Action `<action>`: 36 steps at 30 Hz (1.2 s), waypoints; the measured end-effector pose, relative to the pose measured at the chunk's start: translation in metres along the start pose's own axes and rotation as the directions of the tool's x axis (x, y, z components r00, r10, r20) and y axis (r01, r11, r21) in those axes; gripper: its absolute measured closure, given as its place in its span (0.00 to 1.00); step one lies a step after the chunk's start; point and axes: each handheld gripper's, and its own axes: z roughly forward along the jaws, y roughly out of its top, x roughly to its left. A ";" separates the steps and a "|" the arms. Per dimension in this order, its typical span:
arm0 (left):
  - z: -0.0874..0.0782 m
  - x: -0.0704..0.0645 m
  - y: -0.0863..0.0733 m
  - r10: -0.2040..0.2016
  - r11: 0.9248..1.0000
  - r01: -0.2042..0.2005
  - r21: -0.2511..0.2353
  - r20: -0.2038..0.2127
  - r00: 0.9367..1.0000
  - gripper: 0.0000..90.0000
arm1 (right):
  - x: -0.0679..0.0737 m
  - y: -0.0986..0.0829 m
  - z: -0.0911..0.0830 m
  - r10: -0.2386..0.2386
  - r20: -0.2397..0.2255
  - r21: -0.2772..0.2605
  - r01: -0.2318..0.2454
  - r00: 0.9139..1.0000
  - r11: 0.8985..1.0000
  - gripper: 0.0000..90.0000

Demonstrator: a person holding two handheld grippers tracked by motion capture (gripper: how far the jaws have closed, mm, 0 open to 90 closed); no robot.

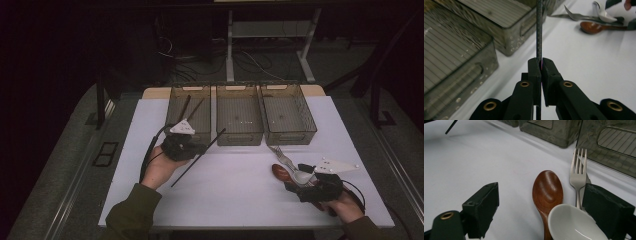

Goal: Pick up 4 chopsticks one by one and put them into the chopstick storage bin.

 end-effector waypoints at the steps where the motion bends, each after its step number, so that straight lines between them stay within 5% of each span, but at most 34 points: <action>1: -0.001 0.003 0.003 0.000 1.000 0.000 -0.004 -0.002 1.000 0.95 | 0.000 0.000 0.000 0.001 0.000 0.000 -0.001 1.000 1.000 0.15; 23: -0.013 0.061 0.083 -0.030 1.000 0.030 -0.002 -0.095 0.995 0.95 | -0.001 0.000 -0.001 0.006 -0.002 -0.004 -0.006 1.000 1.000 0.15; 30: -0.020 0.081 0.108 -0.040 0.999 0.035 -0.039 -0.144 0.989 0.95 | -0.002 0.000 -0.002 0.009 -0.005 -0.007 -0.009 1.000 1.000 0.15; 36: -0.018 0.100 0.112 -0.051 0.997 0.037 -0.075 -0.193 0.980 0.95 | -0.002 0.000 -0.002 0.010 -0.007 -0.006 -0.010 1.000 1.000 0.15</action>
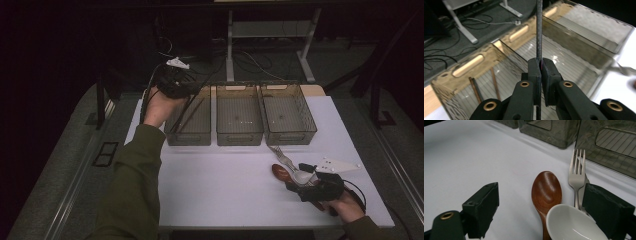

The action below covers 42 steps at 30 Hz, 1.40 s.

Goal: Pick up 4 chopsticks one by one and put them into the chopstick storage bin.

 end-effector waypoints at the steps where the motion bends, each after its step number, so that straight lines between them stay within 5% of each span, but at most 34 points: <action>1: 0.003 0.004 -0.002 -0.009 1.000 0.009 -0.007 -0.005 1.000 0.94 | 0.000 0.000 0.000 0.001 -0.001 -0.001 -0.001 1.000 1.000 0.15; 10: 0.034 0.023 -0.030 -0.057 0.997 0.059 0.039 -0.046 0.997 0.94 | -0.001 -0.001 -0.001 0.000 -0.005 -0.005 0.000 1.000 1.000 0.15; 17: 0.055 0.033 -0.056 -0.115 0.986 0.123 0.113 -0.076 0.990 0.94 | -0.001 -0.001 -0.001 0.000 -0.004 -0.002 0.000 1.000 1.000 0.15; 24: 0.066 0.035 -0.062 -0.126 0.977 0.143 0.155 -0.115 0.985 0.93 | -0.002 -0.001 -0.001 0.002 -0.004 -0.002 -0.002 1.000 1.000 0.15; 30: 0.063 0.032 -0.059 -0.118 0.982 0.135 0.134 -0.124 0.985 0.78 | -0.002 -0.001 -0.002 0.002 -0.006 -0.003 -0.002 1.000 1.000 0.15; 42: 0.038 0.007 -0.058 -0.081 0.996 0.082 0.031 -0.034 0.996 0.56 | -0.002 -0.001 -0.003 0.003 -0.002 -0.009 -0.003 1.000 1.000 0.15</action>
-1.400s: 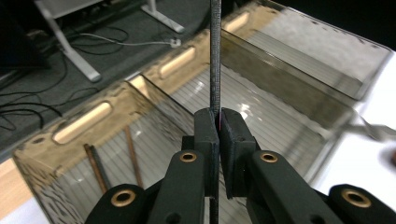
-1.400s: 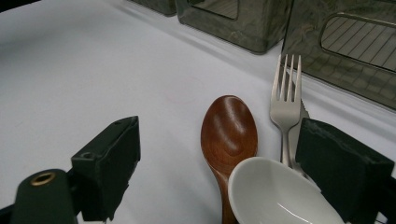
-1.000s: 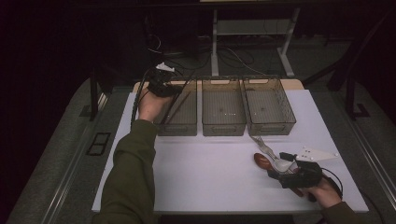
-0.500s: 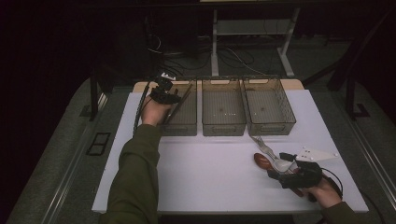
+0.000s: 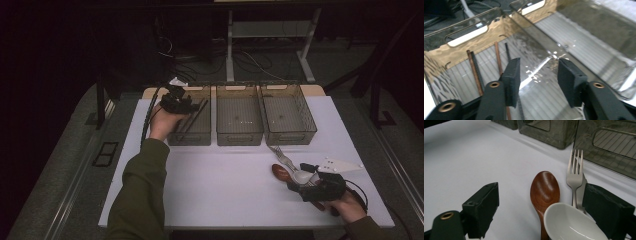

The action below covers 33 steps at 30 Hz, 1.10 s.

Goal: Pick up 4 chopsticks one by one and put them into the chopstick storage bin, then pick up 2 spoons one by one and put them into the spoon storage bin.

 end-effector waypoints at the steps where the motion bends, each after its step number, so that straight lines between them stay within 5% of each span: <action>1: -0.004 -0.001 -0.001 0.023 1.000 -0.023 0.008 0.007 1.000 0.55 | 0.000 0.000 0.000 0.001 0.000 0.000 -0.001 1.000 1.000 0.15; 16: -0.037 -0.053 -0.040 0.071 0.996 -0.068 -0.050 0.070 0.995 0.38 | -0.001 0.000 -0.001 0.006 0.000 0.001 -0.006 1.000 1.000 0.15; 33: -0.055 -0.093 -0.114 0.075 0.992 -0.064 -0.105 0.111 0.991 0.20 | -0.003 0.011 -0.005 -0.017 -0.031 0.016 0.017 0.999 1.000 0.15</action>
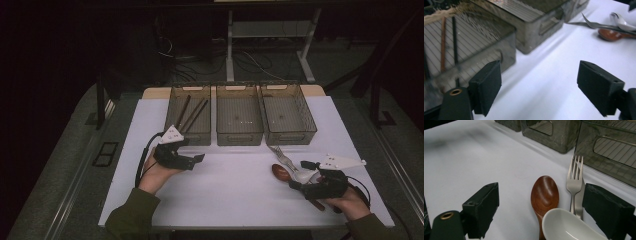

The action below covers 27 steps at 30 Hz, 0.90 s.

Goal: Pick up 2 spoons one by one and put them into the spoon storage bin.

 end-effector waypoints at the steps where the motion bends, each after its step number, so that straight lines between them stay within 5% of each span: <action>1: -0.002 -0.003 -0.004 0.000 1.000 0.000 -0.006 0.006 1.000 0.19 | -0.001 0.001 0.000 0.000 0.004 -0.001 0.000 1.000 1.000 0.16; 8: -0.013 -0.019 -0.028 0.000 1.000 0.001 -0.025 0.027 1.000 0.14 | -0.013 0.005 -0.006 -0.001 -0.069 0.035 0.003 0.998 0.999 0.15; 18: -0.019 -0.033 -0.051 -0.009 1.000 0.009 -0.010 0.044 0.999 0.00 | -0.043 0.008 -0.004 0.034 -0.091 0.093 -0.026 0.995 0.995 0.23; 27: -0.013 -0.036 -0.056 0.008 0.999 -0.010 0.032 0.068 0.998 0.00 | -0.052 0.005 0.000 0.022 -0.112 0.152 -0.005 0.993 0.988 0.26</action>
